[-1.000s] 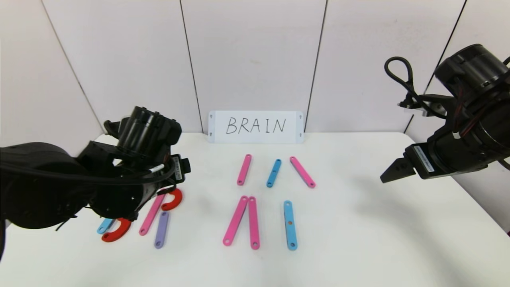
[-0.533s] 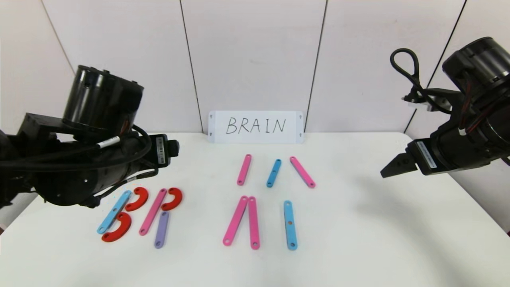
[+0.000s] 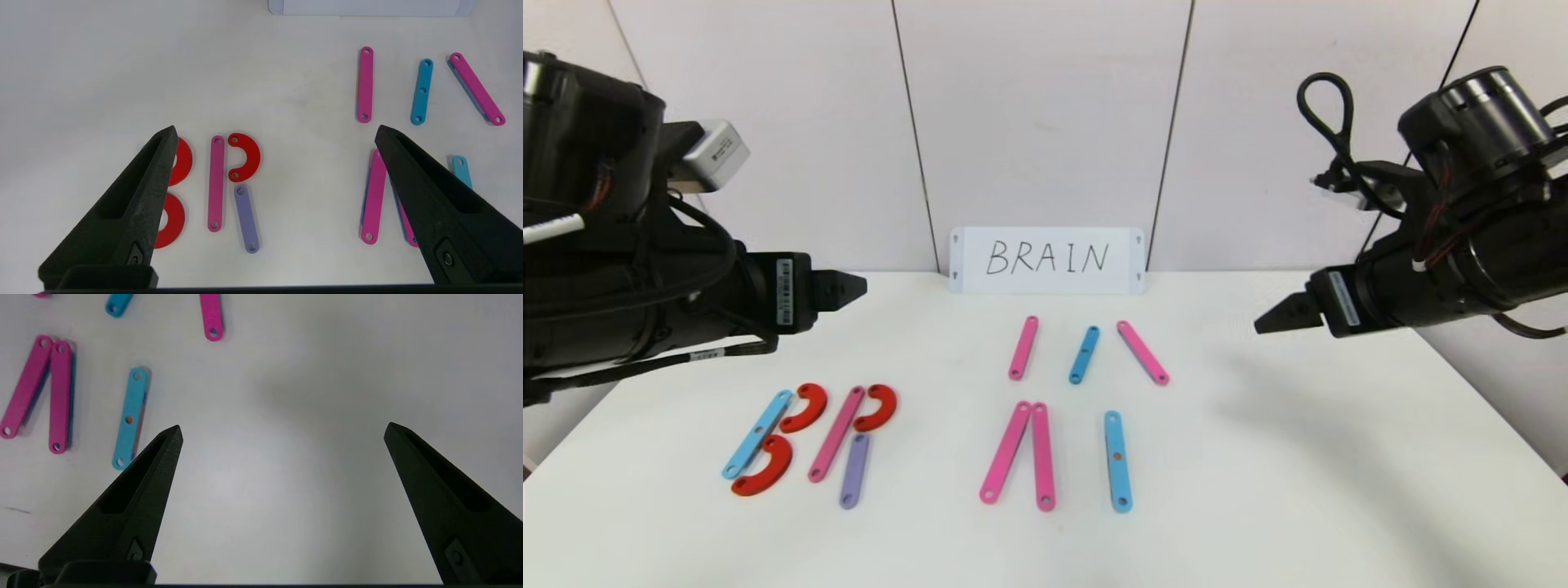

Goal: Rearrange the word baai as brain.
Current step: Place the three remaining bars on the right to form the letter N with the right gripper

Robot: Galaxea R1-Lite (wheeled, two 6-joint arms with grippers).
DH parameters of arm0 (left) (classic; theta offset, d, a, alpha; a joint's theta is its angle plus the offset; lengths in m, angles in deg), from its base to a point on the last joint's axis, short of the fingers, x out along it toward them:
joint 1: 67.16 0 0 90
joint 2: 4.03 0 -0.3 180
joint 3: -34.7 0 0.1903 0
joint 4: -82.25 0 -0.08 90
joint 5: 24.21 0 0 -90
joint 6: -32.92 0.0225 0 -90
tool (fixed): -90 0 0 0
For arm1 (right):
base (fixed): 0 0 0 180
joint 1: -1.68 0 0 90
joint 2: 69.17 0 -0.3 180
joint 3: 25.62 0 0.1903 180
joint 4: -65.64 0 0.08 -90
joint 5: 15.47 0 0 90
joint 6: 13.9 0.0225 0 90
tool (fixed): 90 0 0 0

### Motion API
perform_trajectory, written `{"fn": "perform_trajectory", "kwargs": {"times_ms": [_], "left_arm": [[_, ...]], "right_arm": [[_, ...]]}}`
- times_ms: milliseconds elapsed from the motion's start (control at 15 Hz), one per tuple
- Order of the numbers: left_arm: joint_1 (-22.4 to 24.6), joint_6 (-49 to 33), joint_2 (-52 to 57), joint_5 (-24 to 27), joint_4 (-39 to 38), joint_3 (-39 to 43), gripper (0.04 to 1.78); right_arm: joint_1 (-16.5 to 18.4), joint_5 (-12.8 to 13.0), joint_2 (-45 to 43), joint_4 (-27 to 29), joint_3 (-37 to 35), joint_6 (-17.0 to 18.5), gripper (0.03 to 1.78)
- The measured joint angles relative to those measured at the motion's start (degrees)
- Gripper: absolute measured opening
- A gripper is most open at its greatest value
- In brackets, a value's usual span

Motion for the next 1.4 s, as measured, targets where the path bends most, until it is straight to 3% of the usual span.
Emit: {"fn": "perform_trajectory", "kwargs": {"times_ms": [267, 467, 667, 1067, 1400], "left_arm": [[1.3, 0.5, 0.9, 3.8, 1.2, 0.3, 1.69], [1.4, 0.5, 1.5, 5.0, 1.0, 0.4, 1.69], [1.6, 0.5, 2.0, 7.1, 1.0, 0.4, 1.69], [2.0, 0.6, 2.0, 7.7, 0.7, 0.3, 1.69], [2.4, 0.7, 1.6, 7.7, 0.7, 0.4, 1.69]], "right_arm": [[-4.9, 0.4, 4.2, -10.9, 2.2, 1.9, 1.72], [-9.6, 0.4, 6.8, -12.0, 3.9, 4.2, 1.72], [-11.9, 0.5, 8.9, -11.8, 4.6, 5.2, 1.72], [-11.7, 0.6, 12.2, -13.4, 2.1, 6.6, 1.72], [-9.5, 0.4, 16.0, -20.0, 1.2, 6.2, 1.72]]}}
